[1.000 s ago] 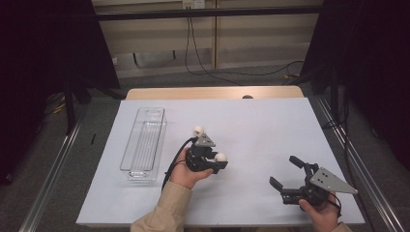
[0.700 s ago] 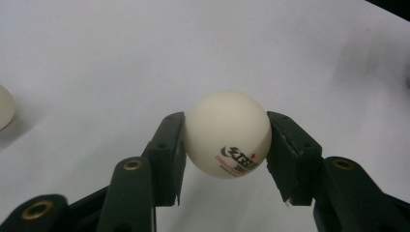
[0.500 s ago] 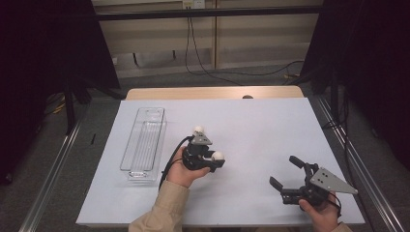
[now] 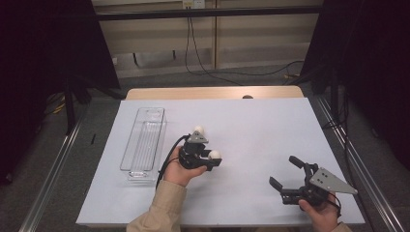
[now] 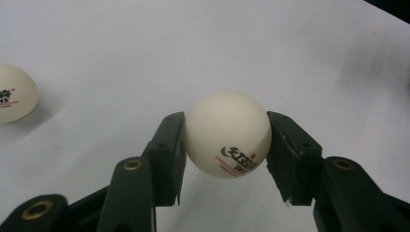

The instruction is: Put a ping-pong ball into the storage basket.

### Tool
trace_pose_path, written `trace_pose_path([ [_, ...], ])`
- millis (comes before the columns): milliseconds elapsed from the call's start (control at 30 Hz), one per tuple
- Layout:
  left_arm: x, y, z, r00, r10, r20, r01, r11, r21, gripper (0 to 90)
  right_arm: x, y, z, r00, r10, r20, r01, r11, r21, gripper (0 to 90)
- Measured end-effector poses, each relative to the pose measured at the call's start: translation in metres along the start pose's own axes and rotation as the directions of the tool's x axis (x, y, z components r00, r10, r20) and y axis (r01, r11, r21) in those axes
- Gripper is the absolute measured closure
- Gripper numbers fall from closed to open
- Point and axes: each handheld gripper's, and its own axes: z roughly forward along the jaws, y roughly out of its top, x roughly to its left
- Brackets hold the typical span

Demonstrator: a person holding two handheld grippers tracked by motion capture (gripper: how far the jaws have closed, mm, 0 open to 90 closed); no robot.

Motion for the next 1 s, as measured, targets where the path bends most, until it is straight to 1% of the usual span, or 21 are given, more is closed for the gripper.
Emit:
trace_pose_path([
  [167,0.001,0.000,-0.002,0.9999,-0.010,-0.006,0.010,1.0000,-0.001,51.1,0.000,0.000,0.000,1.0000,0.001,0.000,-0.001,1.0000,-0.001,1.4],
  [333,0.002,0.000,-0.004,0.9999,-0.010,-0.008,0.010,0.9999,-0.004,51.1,0.000,0.000,0.000,1.0000,0.000,-0.003,0.000,1.0000,0.003,1.4],
  [367,0.002,0.000,-0.005,0.9999,-0.011,-0.013,0.011,0.9999,-0.004,51.1,0.000,0.000,0.000,1.0000,-0.006,-0.002,0.006,1.0000,0.004,1.4],
  [433,0.003,-0.001,-0.006,0.9999,-0.014,-0.010,0.014,0.9999,-0.002,51.1,0.000,0.000,0.000,1.0000,0.000,-0.003,0.000,1.0000,0.002,1.4],
  [600,0.006,-0.001,-0.010,0.9997,-0.015,-0.021,0.015,0.9999,-0.002,51.1,0.000,0.000,0.000,1.0000,0.002,0.000,-0.002,1.0000,0.001,1.3],
  [667,0.007,-0.001,-0.011,0.9996,-0.014,-0.023,0.014,0.9999,-0.004,51.1,0.000,0.000,0.001,1.0000,-0.004,-0.001,0.004,1.0000,0.004,1.3],
  [767,0.008,-0.001,-0.012,0.9994,-0.022,-0.028,0.022,0.9997,-0.005,51.1,0.000,0.000,0.001,1.0000,0.004,-0.002,-0.004,1.0000,0.001,1.3],
  [1000,0.010,-0.002,-0.015,0.9990,-0.030,-0.034,0.030,0.9995,-0.009,51.1,0.000,0.000,0.001,1.0000,0.000,-0.004,0.000,1.0000,0.001,1.4],
])
